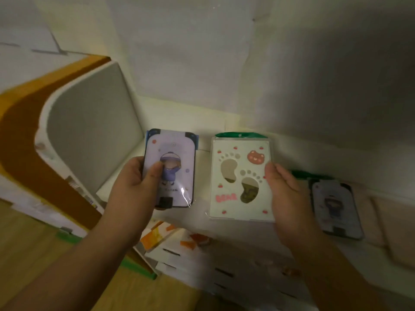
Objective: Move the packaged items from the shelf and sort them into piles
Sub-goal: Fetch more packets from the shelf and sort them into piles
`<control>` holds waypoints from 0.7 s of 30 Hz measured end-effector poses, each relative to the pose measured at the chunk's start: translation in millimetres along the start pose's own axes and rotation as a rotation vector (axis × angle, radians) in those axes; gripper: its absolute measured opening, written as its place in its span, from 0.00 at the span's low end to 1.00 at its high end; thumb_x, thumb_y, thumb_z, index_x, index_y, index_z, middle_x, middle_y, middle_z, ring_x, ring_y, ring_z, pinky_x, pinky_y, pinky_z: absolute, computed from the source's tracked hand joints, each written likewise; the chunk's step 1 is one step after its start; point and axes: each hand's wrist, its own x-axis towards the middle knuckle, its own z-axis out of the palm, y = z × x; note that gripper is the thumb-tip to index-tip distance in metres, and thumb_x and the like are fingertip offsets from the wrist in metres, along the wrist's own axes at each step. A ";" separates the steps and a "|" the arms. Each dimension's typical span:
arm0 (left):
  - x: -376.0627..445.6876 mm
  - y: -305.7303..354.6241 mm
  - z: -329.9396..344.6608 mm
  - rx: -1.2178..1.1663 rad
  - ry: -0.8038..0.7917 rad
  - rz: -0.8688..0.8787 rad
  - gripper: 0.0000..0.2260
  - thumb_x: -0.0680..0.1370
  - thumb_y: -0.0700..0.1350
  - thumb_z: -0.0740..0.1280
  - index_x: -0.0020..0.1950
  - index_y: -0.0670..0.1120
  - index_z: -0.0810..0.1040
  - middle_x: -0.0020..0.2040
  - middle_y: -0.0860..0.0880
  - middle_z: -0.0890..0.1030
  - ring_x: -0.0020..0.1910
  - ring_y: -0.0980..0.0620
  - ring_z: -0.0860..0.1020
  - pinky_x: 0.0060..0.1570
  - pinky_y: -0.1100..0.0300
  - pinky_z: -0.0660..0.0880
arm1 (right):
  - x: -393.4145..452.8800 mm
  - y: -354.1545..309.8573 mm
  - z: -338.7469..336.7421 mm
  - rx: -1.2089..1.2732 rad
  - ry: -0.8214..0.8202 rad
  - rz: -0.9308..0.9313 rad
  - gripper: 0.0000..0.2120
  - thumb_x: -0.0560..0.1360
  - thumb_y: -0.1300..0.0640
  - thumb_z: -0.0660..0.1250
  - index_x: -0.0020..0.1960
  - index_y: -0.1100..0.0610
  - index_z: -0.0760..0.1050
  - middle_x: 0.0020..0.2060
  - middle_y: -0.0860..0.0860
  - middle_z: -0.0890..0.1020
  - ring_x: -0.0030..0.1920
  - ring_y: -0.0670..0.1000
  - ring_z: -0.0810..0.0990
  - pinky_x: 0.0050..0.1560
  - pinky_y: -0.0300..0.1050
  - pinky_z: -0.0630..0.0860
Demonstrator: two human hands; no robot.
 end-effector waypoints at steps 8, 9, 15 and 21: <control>-23.3 -15.0 -114.6 -0.044 0.103 0.039 0.06 0.80 0.54 0.61 0.55 0.56 0.74 0.49 0.53 0.84 0.47 0.55 0.83 0.43 0.54 0.81 | -53.4 11.7 98.8 0.007 -0.056 -0.010 0.10 0.81 0.45 0.60 0.51 0.45 0.78 0.44 0.47 0.87 0.44 0.54 0.87 0.46 0.57 0.83; -27.7 -17.8 -130.7 -0.044 0.110 0.039 0.07 0.80 0.54 0.61 0.56 0.56 0.75 0.49 0.53 0.84 0.48 0.55 0.83 0.44 0.53 0.81 | -61.5 12.9 113.7 0.012 -0.058 -0.012 0.10 0.81 0.45 0.60 0.52 0.46 0.78 0.45 0.48 0.87 0.45 0.54 0.87 0.46 0.56 0.83; -49.0 -46.9 -234.9 -0.061 0.170 0.018 0.08 0.81 0.55 0.61 0.57 0.56 0.76 0.51 0.52 0.84 0.50 0.51 0.83 0.49 0.45 0.81 | -112.4 30.1 202.9 0.018 -0.120 0.009 0.07 0.80 0.45 0.61 0.51 0.44 0.78 0.40 0.45 0.87 0.38 0.49 0.87 0.37 0.48 0.81; -65.9 -75.3 -333.8 -0.076 0.269 -0.051 0.06 0.81 0.55 0.61 0.56 0.58 0.75 0.51 0.52 0.84 0.50 0.49 0.83 0.49 0.43 0.81 | -161.7 49.3 290.4 -0.038 -0.250 -0.015 0.10 0.81 0.46 0.59 0.47 0.44 0.78 0.40 0.45 0.87 0.37 0.48 0.86 0.39 0.49 0.81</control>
